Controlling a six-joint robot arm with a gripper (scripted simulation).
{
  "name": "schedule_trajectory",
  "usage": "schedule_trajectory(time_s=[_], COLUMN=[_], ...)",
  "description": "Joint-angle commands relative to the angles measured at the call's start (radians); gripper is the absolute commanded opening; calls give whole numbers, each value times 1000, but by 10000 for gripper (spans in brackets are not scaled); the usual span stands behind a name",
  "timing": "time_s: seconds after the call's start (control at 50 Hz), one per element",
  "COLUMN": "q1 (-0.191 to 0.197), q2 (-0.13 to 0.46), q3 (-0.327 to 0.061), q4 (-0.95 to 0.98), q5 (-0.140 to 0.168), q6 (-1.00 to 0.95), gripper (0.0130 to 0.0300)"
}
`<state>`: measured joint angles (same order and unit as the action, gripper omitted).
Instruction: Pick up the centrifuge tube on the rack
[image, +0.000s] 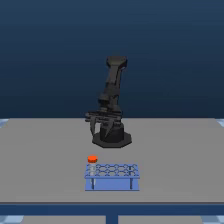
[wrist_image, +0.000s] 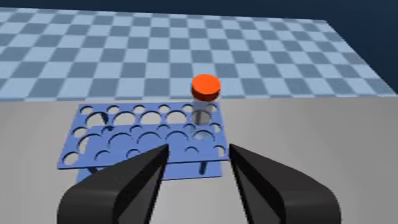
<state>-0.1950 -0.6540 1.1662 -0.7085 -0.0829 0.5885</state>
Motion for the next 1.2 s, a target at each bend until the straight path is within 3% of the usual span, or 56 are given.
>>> schedule_trajectory(time_s=[0.02, 0.3, 0.7, 1.0, 1.16, 1.2], q1=[-8, -22, -48, -65, -76, -76], q2=[18, 71, 197, 293, 372, 372], q3=[-10, -42, -127, -205, -277, -277], q4=[-56, -143, -223, -339, -441, -441], q5=[-17, -43, -92, -121, -141, -141], q6=[71, 152, 216, 321, 416, 416], gripper=[300, 300, 300, 300, 300, 300])
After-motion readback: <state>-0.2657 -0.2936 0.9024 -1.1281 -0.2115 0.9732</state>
